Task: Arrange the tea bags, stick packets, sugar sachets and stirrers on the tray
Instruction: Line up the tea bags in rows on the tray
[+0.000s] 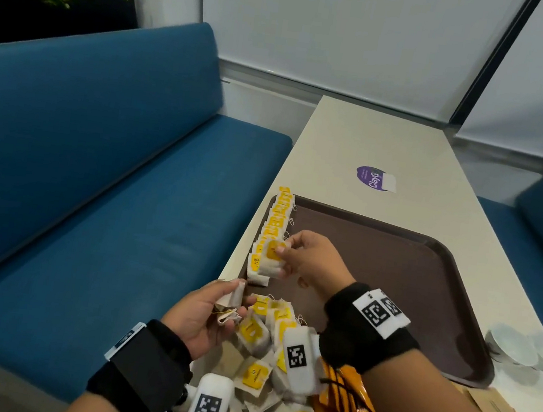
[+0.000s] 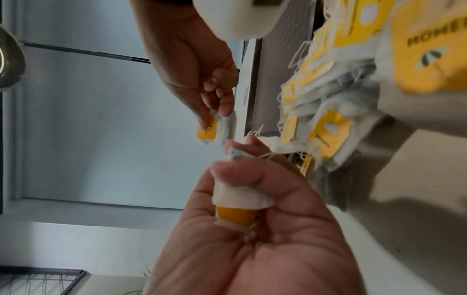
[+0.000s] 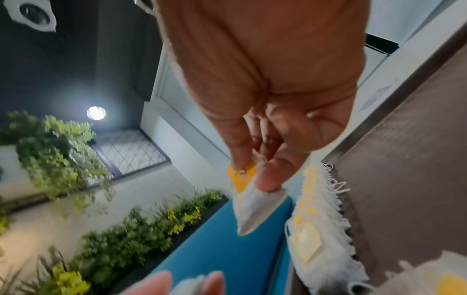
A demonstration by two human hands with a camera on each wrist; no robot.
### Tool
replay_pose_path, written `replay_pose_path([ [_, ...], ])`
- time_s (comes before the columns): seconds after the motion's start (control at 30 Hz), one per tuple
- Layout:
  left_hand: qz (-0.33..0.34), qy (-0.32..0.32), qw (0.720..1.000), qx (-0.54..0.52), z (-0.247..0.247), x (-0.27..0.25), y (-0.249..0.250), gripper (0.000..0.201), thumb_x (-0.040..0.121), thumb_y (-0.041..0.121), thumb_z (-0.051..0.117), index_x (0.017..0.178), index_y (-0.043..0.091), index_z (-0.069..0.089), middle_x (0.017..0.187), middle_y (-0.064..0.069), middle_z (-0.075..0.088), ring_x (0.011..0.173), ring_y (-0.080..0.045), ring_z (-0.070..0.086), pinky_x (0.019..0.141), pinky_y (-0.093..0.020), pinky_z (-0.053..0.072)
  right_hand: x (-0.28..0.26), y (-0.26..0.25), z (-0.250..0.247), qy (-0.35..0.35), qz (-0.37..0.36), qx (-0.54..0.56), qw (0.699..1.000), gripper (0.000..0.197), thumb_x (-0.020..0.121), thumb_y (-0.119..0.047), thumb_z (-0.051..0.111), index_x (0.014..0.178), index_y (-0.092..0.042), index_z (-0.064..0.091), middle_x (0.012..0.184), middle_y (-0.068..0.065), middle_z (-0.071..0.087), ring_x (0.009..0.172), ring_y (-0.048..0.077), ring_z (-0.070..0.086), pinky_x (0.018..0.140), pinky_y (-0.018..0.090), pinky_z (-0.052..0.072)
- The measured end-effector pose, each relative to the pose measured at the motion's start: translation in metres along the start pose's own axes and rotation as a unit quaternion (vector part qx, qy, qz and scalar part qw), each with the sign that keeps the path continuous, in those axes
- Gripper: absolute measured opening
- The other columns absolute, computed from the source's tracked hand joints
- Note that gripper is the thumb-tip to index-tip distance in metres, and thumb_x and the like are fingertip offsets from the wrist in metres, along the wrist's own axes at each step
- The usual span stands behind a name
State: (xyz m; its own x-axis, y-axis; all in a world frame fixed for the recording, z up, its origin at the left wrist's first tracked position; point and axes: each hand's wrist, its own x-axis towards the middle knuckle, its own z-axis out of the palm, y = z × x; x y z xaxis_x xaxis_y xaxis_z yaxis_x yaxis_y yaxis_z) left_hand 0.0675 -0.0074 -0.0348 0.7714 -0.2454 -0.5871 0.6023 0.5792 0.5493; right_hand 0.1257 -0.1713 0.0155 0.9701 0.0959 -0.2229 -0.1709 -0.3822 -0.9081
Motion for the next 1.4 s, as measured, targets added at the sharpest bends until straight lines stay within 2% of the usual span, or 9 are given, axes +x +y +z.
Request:
replay_pose_path([
  [0.1,0.008,0.005,1.0,-0.008,-0.005,0.0,0.004,0.011,0.089,0.017,0.055,0.096,0.01,0.059,0.073,-0.016,0.065,0.042,-0.015,0.056,0.03,-0.016,0.042,0.021,0.003,0.011,-0.002,0.05,-0.041,0.998,0.02,0.092,-0.008,0.058,0.076,-0.013,0.047,0.066,0.009,0.057,0.049,0.015,0.059,0.035,0.018,0.04],
  [0.23,0.017,0.017,1.0,-0.004,-0.011,0.001,0.009,0.01,0.091,0.017,0.054,0.094,0.009,0.06,0.071,-0.015,0.065,0.041,-0.013,0.056,0.031,-0.015,0.043,0.036,0.009,0.031,-0.083,0.163,-0.152,0.971,0.008,0.094,-0.011,0.056,0.091,-0.004,0.054,0.079,0.012,0.062,0.07,0.024,0.063,0.077,0.04,0.056],
  [0.4,0.019,0.034,0.999,0.007,-0.018,0.003,0.013,0.011,0.091,0.017,0.055,0.095,0.009,0.061,0.076,-0.015,0.067,0.041,-0.012,0.055,0.032,-0.015,0.043,0.047,0.01,0.039,-0.087,0.201,-0.218,0.951,0.015,0.094,-0.016,0.056,0.084,-0.005,0.054,0.077,0.008,0.058,0.073,0.022,0.062,0.05,0.024,0.048],
  [0.5,0.011,0.032,0.999,0.0,-0.021,0.002,0.014,0.011,0.091,0.018,0.056,0.096,0.009,0.06,0.08,-0.015,0.067,0.041,-0.012,0.056,0.031,-0.015,0.043,0.051,0.007,0.038,-0.057,0.18,-0.192,0.963,0.026,0.091,-0.008,0.055,0.116,0.002,0.058,0.1,0.013,0.061,0.065,0.013,0.058,0.041,0.014,0.045],
  [0.63,0.005,0.028,1.0,-0.003,-0.024,0.002,0.017,0.012,0.091,0.018,0.056,0.098,0.009,0.06,0.077,-0.015,0.067,0.041,-0.013,0.055,0.031,-0.016,0.044,0.051,-0.006,0.037,-0.026,0.21,-0.273,0.938,0.053,0.094,-0.037,0.053,0.136,-0.005,0.047,0.13,0.012,0.054,0.111,0.025,0.058,0.092,0.024,0.049],
  [0.87,0.013,0.035,0.999,0.005,-0.025,0.002,0.021,0.011,0.091,0.017,0.056,0.097,0.009,0.06,0.074,-0.015,0.068,0.041,-0.012,0.054,0.032,-0.015,0.043,0.063,0.001,0.041,0.018,0.188,-0.268,0.945,0.059,0.093,-0.044,0.051,0.142,-0.013,0.04,0.134,0.01,0.05,0.122,0.027,0.05,0.102,0.029,0.042],
  [1.1,0.004,0.027,1.0,0.01,-0.025,0.003,0.019,0.013,0.09,0.019,0.056,0.098,0.009,0.06,0.078,-0.015,0.068,0.043,-0.012,0.055,0.033,-0.016,0.045,0.066,0.012,0.034,-0.009,0.199,-0.214,0.956,0.041,0.094,-0.029,0.054,0.131,-0.012,0.052,0.124,0.012,0.057,0.107,0.024,0.058,0.086,0.024,0.047],
  [1.23,0.005,0.024,1.0,0.01,-0.024,0.001,0.017,0.015,0.09,0.019,0.056,0.099,0.008,0.06,0.08,-0.016,0.068,0.043,-0.013,0.056,0.033,-0.016,0.045,0.062,0.018,0.03,-0.005,0.18,-0.161,0.97,0.032,0.086,-0.009,0.061,0.116,0.001,0.061,0.082,0.008,0.067,0.052,0.009,0.055,0.039,0.017,0.041],
  [1.4,0.003,0.015,1.0,0.007,-0.022,-0.002,0.015,0.019,0.091,0.02,0.054,0.104,0.007,0.06,0.08,-0.017,0.067,0.045,-0.014,0.056,0.033,-0.017,0.046,0.061,0.021,0.027,0.004,0.158,-0.125,0.979,0.023,0.085,-0.007,0.062,0.107,-0.002,0.062,0.07,0.002,0.058,0.053,0.01,0.056,0.041,0.02,0.045],
])
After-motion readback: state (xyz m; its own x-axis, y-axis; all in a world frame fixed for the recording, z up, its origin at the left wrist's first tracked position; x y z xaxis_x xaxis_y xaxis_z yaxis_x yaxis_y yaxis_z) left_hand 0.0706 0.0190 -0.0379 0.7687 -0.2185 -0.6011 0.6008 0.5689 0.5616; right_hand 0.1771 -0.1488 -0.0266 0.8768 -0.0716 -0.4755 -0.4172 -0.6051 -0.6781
